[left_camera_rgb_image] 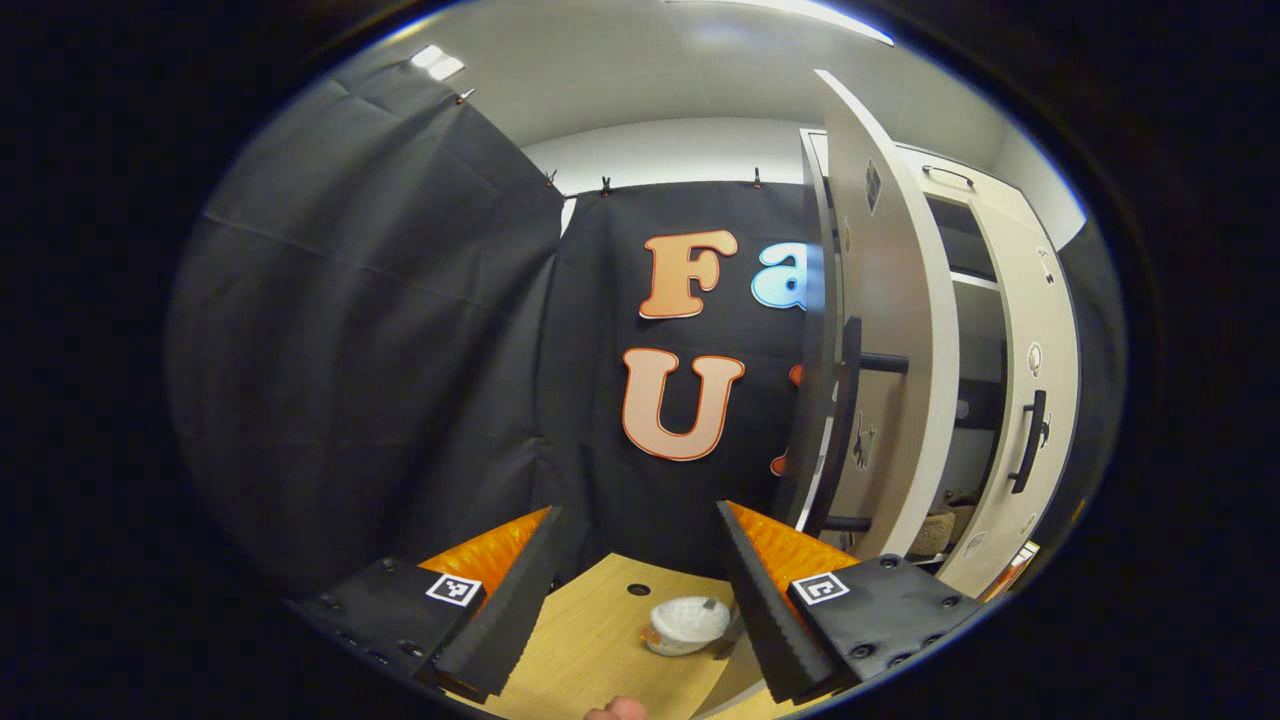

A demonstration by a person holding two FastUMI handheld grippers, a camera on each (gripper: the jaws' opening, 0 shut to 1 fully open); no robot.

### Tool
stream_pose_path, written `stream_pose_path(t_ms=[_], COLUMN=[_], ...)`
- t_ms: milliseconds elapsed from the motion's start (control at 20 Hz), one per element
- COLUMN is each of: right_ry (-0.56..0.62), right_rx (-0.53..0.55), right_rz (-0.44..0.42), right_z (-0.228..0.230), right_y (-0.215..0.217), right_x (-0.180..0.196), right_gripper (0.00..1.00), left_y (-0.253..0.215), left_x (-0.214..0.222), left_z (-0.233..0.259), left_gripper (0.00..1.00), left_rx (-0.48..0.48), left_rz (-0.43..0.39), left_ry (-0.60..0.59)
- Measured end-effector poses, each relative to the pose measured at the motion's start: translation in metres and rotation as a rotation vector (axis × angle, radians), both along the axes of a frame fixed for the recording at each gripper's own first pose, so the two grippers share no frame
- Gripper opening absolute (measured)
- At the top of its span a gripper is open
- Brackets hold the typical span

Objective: Grab one shoe with the right hand and put it into the shoe cabinet, grab the other shoe with the left hand and put it into the shoe cabinet; then close the right door with the right hand and the left door with the left hand.

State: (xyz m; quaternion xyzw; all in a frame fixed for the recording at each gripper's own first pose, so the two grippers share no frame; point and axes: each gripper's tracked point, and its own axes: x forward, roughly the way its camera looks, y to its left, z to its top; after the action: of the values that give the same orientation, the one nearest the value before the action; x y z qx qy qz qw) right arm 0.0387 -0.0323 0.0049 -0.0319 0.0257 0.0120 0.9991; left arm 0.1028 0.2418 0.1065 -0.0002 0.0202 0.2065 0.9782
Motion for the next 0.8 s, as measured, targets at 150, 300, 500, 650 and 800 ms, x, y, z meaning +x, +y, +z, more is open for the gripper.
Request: stream_pose_path(t_ms=[150, 300, 500, 650, 800], right_ry=[-0.002, -0.002, -0.005, -0.003, 0.007], right_rx=[0.008, 0.005, 0.013, 0.021, 0.026], right_rz=[-0.020, -0.037, -0.045, -0.036, -0.024], right_z=[0.002, 0.003, 0.005, 0.005, 0.003], right_y=[-0.007, -0.013, -0.015, -0.013, -0.010], right_x=[0.000, 0.002, 0.002, 0.002, 0.004], right_gripper=[0.94, 0.94, 0.94, 0.94, 0.94], left_y=[-0.007, -0.017, -0.024, -0.037, -0.056], left_x=[0.015, 0.017, 0.017, 0.018, 0.018], left_z=[0.002, 0.002, 0.007, 0.004, 0.002], left_gripper=[0.94, 0.97, 0.96, 0.95, 0.91], left_rx=[0.036, 0.059, 0.085, 0.070, 0.037], left_rz=[-0.024, -0.047, -0.039, -0.069, -0.111], left_ry=[0.005, -0.003, -0.024, -0.012, -0.007])
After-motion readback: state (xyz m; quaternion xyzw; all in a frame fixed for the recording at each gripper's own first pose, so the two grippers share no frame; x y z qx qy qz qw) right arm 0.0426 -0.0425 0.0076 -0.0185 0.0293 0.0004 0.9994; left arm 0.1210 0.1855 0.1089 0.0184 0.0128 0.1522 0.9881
